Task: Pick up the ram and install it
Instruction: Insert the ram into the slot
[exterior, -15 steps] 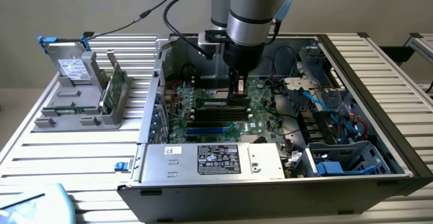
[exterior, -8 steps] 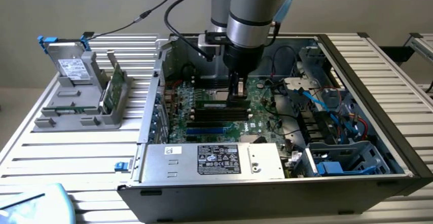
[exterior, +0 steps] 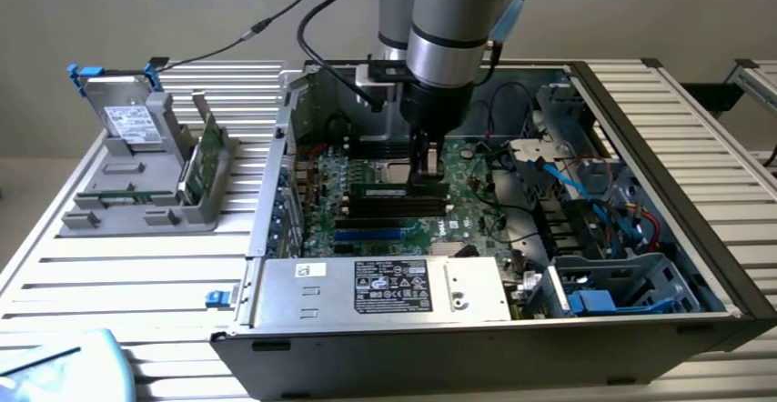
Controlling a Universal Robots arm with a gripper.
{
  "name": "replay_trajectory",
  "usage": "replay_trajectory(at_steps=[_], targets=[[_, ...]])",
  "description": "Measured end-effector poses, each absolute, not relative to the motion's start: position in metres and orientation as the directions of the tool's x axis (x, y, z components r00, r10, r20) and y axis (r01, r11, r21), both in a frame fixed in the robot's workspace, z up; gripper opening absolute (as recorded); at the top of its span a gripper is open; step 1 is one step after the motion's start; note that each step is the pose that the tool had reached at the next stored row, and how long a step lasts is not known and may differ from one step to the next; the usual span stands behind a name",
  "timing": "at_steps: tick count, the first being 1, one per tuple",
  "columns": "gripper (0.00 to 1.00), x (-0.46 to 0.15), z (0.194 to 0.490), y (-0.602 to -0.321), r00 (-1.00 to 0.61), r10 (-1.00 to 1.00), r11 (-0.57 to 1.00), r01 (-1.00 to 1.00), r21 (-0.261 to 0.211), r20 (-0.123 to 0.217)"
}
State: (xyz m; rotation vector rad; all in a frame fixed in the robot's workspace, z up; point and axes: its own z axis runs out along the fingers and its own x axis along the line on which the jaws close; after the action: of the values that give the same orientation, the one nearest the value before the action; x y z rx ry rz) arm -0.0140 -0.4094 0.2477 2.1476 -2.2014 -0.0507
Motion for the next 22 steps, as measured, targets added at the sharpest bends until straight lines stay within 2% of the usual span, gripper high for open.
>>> replay_trajectory(at_steps=[7,22], targets=[[0.14,-0.014,0.244,-0.409,-0.022,-0.999,0.024,-0.997,0.07,0.036],[0.14,-0.015,0.236,-0.409,-0.016,-0.999,0.019,-0.997,0.069,0.036]])
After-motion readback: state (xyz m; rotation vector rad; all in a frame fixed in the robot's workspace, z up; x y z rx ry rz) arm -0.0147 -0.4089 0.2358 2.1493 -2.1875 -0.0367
